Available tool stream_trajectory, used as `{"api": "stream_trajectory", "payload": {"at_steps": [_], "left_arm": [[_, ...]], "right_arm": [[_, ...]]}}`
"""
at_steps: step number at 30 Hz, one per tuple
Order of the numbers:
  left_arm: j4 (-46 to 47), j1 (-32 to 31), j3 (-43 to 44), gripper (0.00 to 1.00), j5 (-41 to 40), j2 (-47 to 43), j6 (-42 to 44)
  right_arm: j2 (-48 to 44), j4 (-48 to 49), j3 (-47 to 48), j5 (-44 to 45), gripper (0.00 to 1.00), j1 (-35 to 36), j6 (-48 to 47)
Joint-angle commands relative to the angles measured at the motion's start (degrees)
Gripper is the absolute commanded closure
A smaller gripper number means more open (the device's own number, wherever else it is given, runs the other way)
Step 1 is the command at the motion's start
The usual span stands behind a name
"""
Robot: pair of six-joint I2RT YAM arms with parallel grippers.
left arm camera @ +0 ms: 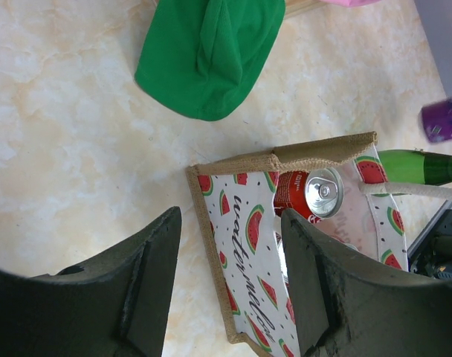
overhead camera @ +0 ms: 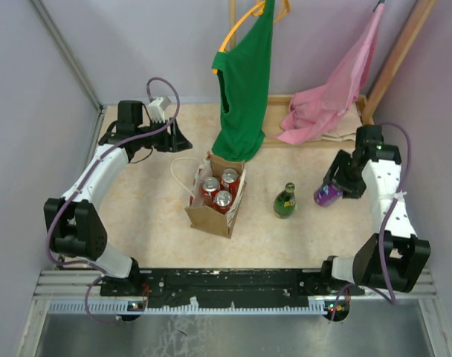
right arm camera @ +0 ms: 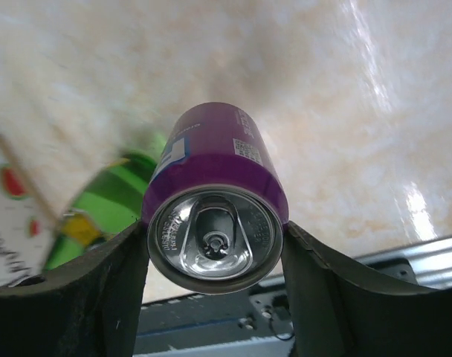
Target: Place the beverage into the canvas bag
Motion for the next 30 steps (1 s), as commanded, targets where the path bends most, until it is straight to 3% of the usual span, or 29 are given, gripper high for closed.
{"api": "stream_trajectory", "payload": {"at_steps": [1, 7, 19, 30], "left_arm": [[1.2, 0.3, -0.4, 0.38, 0.2, -1.6, 0.5], [1.3, 0.2, -0.6, 0.38, 0.2, -1.7, 0.3], [1.2, 0.2, -0.9, 0.38, 0.1, -2.3, 0.5], [1.4, 0.2, -0.6, 0.38, 0.5, -1.9, 0.2]], "right_arm": [[-0.1, 3.0, 14.5, -11.0, 1.0, -0.3, 3.1], [2.3, 5.3, 25.7, -18.4, 1.0, 2.6, 8.0], [10.9, 14.1, 42.0, -20.9, 1.0, 20.6, 17.0], [30.1, 3.6, 67.6, -18.6, 1.0, 39.4, 11.6]]}}
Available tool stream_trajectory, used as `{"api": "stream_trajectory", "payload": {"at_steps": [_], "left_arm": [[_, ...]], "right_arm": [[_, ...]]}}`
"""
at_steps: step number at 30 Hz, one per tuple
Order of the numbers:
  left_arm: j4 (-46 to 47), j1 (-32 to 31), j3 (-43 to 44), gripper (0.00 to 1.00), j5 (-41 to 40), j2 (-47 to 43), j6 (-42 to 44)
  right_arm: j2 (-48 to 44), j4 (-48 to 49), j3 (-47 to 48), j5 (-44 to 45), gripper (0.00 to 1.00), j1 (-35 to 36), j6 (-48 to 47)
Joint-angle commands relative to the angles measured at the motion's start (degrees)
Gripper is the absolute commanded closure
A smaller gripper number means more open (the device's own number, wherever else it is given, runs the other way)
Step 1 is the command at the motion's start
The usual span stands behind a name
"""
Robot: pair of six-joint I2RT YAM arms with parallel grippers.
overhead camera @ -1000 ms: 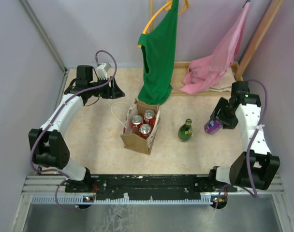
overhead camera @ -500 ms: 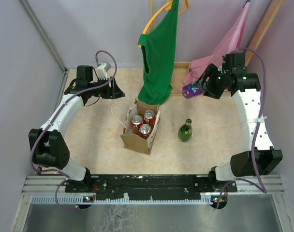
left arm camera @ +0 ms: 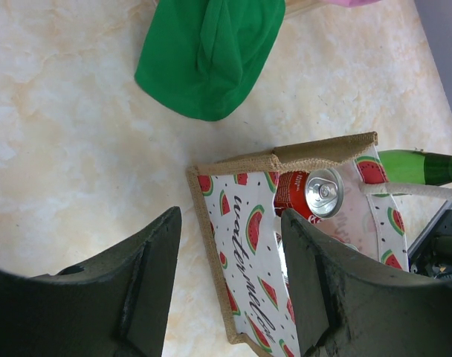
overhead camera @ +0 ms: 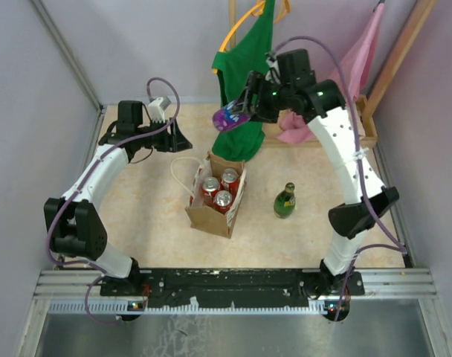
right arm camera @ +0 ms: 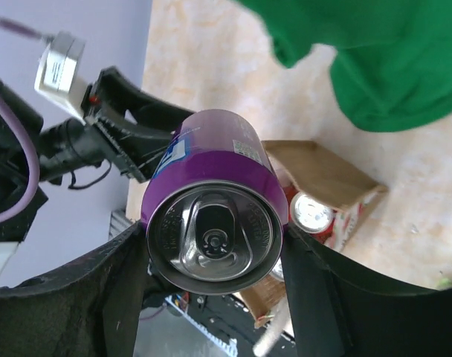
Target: Place the beverage into the canvas bag
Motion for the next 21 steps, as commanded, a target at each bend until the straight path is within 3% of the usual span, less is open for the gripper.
{"api": "stream_trajectory", "payload": {"at_steps": [1, 21], "left_arm": [[1.2, 0.2, -0.5, 0.38, 0.5, -2.0, 0.3], [1.2, 0.2, -3.6, 0.38, 0.9, -3.7, -0.7]], "right_arm": [[5.7, -2.2, 9.1, -1.6, 1.0, 5.9, -3.3], [12.9, -16.3, 10.4, 6.8, 1.0, 21.8, -11.6]]}}
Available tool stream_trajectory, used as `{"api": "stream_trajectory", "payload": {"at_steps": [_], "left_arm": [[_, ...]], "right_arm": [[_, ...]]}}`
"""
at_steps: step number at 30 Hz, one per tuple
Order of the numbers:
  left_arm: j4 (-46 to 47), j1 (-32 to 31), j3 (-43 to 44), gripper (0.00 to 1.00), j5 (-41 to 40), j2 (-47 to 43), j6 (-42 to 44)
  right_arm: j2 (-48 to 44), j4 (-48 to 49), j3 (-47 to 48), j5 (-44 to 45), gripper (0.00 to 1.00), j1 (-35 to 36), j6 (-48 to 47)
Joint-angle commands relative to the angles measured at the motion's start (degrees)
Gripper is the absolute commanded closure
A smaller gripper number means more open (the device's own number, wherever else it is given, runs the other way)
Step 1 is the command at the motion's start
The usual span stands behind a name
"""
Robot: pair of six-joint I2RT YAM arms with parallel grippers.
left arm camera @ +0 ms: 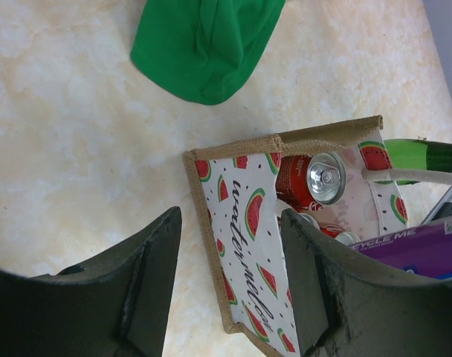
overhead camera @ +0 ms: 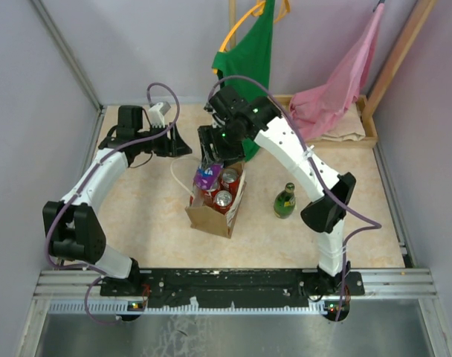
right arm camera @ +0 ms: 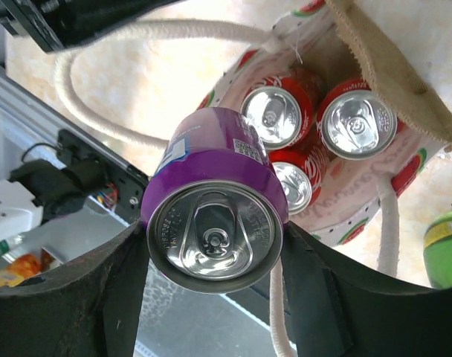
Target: Place the beverage into the canvas bag
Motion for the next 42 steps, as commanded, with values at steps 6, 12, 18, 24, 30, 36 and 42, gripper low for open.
{"api": "stream_trajectory", "payload": {"at_steps": [6, 12, 18, 24, 30, 36, 42], "left_arm": [[1.3, 0.1, -0.9, 0.38, 1.0, -2.0, -0.9], [1.4, 0.2, -1.5, 0.38, 0.9, -2.3, -0.7], [1.7, 0.2, -2.0, 0.38, 0.9, -2.3, -0.9], [1.6, 0.2, -2.5, 0.38, 0.8, -2.5, -0.7], [1.7, 0.2, -2.2, 0.38, 1.1, -1.8, -0.5], [1.6, 0.2, -1.4, 0.38, 1.0, -1.2, 0.1], [1.6, 0.2, -1.5, 0.38, 1.1, -0.8, 0.2]], "right_arm": [[0.7, -1.2, 3.2, 3.9, 1.0, 5.1, -4.0], [2.4, -3.2, 3.2, 5.6, 1.0, 7.8, -5.8], [3.4, -2.9, 2.0, 7.7, 1.0, 10.3, -7.5], [4.2, -3.0, 1.3, 8.4, 1.0, 11.9, -8.4], [3.7, -0.8, -2.5, 10.0, 1.0, 12.4, -9.6], [3.0, 3.1, -7.8, 12.4, 1.0, 12.8, -11.2], [4.0, 4.0, -8.6, 12.7, 1.0, 13.3, -12.5]]}}
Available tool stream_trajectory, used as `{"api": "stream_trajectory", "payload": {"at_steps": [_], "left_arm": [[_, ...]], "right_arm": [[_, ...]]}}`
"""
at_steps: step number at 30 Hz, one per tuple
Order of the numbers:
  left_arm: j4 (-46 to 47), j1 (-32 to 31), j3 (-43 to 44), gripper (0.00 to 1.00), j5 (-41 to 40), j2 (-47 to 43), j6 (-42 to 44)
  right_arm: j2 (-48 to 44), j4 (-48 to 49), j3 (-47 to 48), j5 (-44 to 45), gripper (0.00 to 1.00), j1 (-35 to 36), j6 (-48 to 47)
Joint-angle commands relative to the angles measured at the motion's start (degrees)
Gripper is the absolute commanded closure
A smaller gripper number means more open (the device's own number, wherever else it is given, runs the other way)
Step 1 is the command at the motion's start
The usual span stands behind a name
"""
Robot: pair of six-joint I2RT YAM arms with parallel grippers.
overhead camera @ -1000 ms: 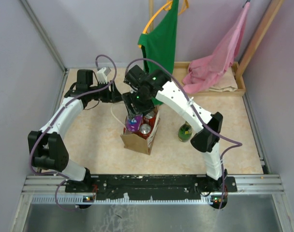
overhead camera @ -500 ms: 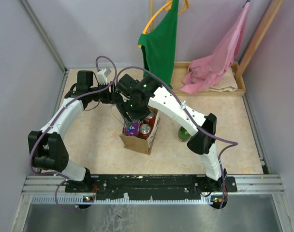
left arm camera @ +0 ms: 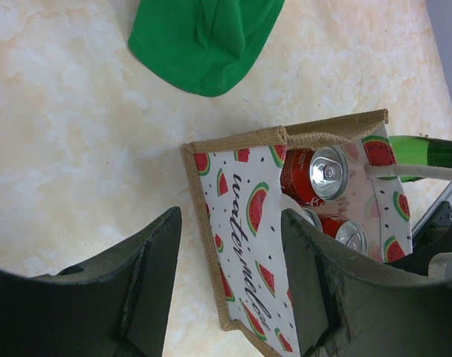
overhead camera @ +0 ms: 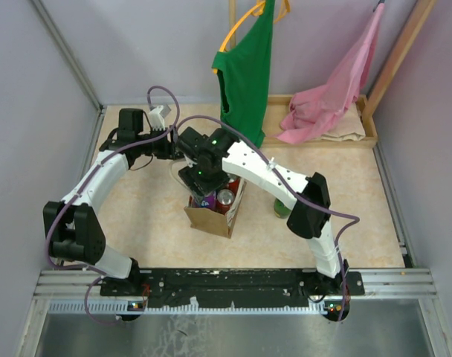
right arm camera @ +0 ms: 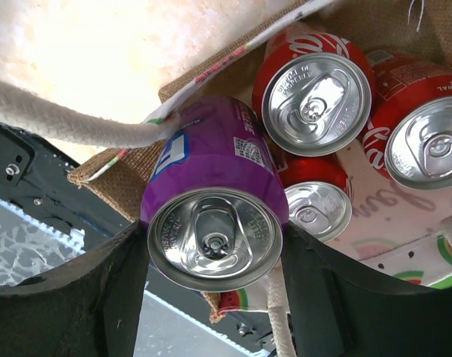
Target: Place the beverage into the canvas bag
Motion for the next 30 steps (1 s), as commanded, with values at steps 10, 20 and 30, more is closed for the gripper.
{"api": "stream_trajectory", "payload": {"at_steps": [10, 20, 30], "left_arm": [[1.0, 0.2, 0.6, 0.38, 1.0, 0.3, 1.3], [1.0, 0.2, 0.4, 0.38, 0.9, 0.3, 1.7], [1.3, 0.2, 0.3, 0.38, 0.9, 0.6, 1.7]], "right_arm": [[0.5, 3.8, -0.5, -0.2, 1.0, 1.5, -2.9], [1.6, 5.4, -3.4, -1.3, 1.0, 1.7, -3.6], [2.5, 7.1, -6.3, -1.6, 1.0, 2.2, -4.6]]}}
